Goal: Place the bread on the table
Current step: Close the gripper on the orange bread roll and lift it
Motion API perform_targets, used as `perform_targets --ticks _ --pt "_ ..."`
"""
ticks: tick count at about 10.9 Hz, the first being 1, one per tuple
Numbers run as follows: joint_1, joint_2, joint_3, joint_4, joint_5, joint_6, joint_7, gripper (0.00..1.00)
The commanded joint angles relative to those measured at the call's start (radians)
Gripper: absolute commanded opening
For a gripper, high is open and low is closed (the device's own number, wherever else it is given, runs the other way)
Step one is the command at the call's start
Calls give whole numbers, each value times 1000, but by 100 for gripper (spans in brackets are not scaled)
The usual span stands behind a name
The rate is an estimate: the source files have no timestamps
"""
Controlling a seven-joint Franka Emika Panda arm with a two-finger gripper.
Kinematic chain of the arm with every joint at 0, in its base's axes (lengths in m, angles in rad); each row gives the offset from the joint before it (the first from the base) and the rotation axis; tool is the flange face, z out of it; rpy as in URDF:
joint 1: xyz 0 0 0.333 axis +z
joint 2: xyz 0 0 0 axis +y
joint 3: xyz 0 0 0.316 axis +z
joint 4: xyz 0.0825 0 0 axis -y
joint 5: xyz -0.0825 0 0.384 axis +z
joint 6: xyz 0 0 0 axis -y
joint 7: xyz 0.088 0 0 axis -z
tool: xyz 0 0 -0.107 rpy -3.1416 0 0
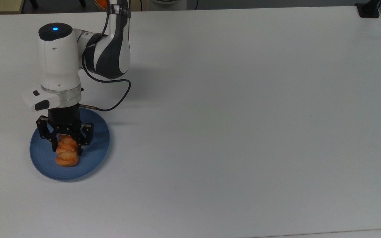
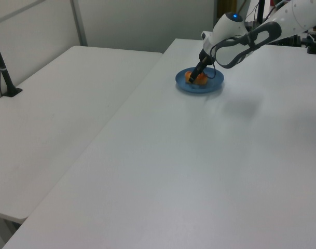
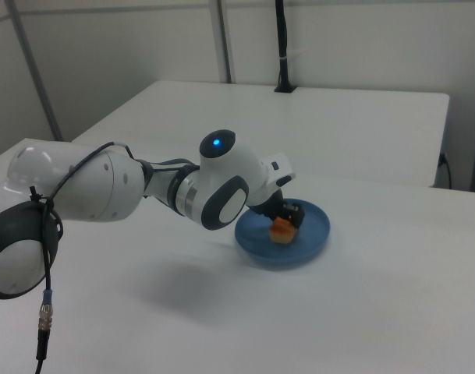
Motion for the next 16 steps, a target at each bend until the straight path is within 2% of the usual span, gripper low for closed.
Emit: perform_targets --ticks 1,2,5,8,12,13,14,16 --pt "9 -4 -3 2 18 14 4 38" --pt "8 -8 -3 2 18 14 4 30" --pt "8 -42 -3 -9 15 4 3 15" --pt "6 -103 -4 -50 14 -15 3 15" --pt "12 -231 -4 -41 14 -254 6 15" --pt "20 -248 -3 -47 3 -269 36 15" --pt "58 -257 -4 -54 -14 -269 81 15" --pt "103 -281 0 -106 -96 -265 182 15"
